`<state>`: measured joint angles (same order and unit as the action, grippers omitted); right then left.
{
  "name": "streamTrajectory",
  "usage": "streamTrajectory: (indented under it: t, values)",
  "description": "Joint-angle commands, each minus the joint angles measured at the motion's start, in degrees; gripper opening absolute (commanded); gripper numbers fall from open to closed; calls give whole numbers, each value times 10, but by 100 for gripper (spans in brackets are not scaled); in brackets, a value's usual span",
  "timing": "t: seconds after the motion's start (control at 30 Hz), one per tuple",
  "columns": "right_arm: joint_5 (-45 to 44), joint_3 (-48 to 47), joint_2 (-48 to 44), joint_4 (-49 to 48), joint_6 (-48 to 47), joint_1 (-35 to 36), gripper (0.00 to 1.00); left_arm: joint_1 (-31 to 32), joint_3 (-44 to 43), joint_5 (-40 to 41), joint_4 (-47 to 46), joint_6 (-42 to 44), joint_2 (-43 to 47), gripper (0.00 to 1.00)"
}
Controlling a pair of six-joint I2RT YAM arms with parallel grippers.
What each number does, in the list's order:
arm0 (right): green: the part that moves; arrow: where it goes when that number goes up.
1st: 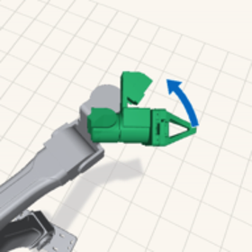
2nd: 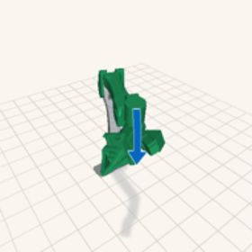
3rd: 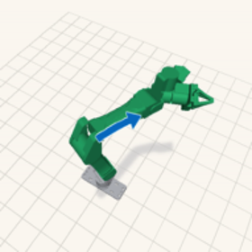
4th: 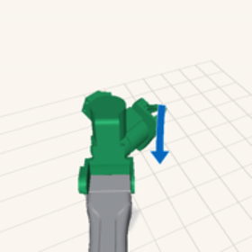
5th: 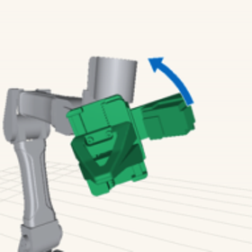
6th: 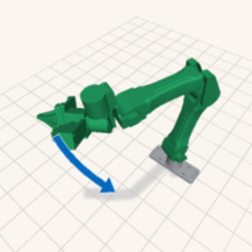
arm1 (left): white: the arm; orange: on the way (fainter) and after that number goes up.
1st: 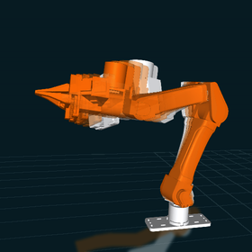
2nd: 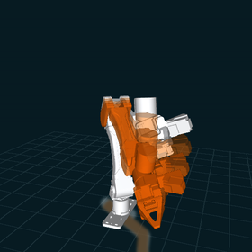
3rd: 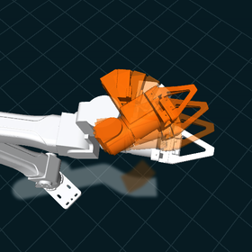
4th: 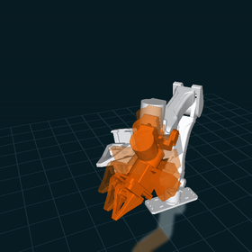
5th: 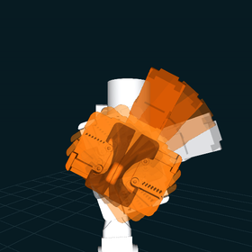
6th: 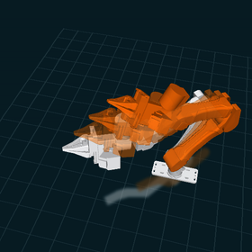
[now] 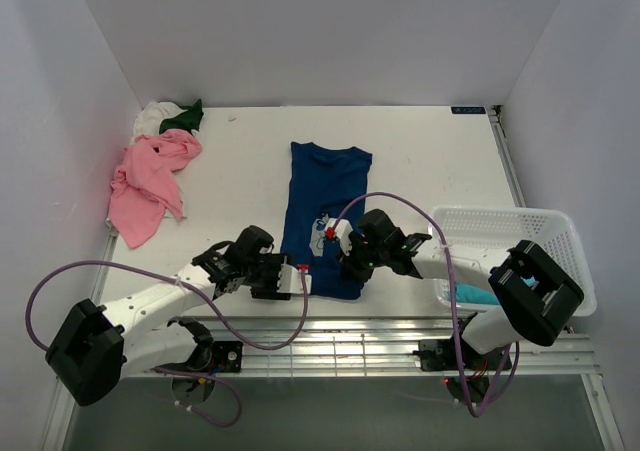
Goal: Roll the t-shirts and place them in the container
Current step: Roll the T-shirt to the center of the board.
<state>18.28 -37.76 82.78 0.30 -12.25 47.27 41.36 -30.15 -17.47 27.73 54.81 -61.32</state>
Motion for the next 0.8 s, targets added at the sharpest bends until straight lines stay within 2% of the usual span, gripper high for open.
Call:
streamTrajectory:
  t: [0.0, 0.1, 0.23, 0.43, 0.53, 0.57, 0.63, 0.77]
  values:
    - [-4, -20, 0, 13, -6, -2, 18, 15, -2, 4, -29, -1, -6, 64]
    - [-8, -19, -3, 14, -9, -2, 18, 15, 2, 12, -29, 5, -21, 64]
    - [-9, -23, -3, 20, -16, -2, 18, 15, 3, -26, -20, 1, -50, 64]
    - [-7, -37, -16, 36, -23, -2, 21, 15, -5, 0, -21, -29, -103, 62]
    - [12, -43, -40, 41, -37, -2, 24, 15, 4, -6, -31, -28, -89, 58]
    - [14, -43, -49, 44, -42, -2, 24, 15, 5, -5, -34, -30, -81, 52]
    - [15, -36, -81, 51, -66, -1, 28, 15, 6, 1, -35, -35, -75, 46]
    - [15, 8, -148, 52, -145, 19, 43, 14, 10, 11, -32, -37, -62, 38]
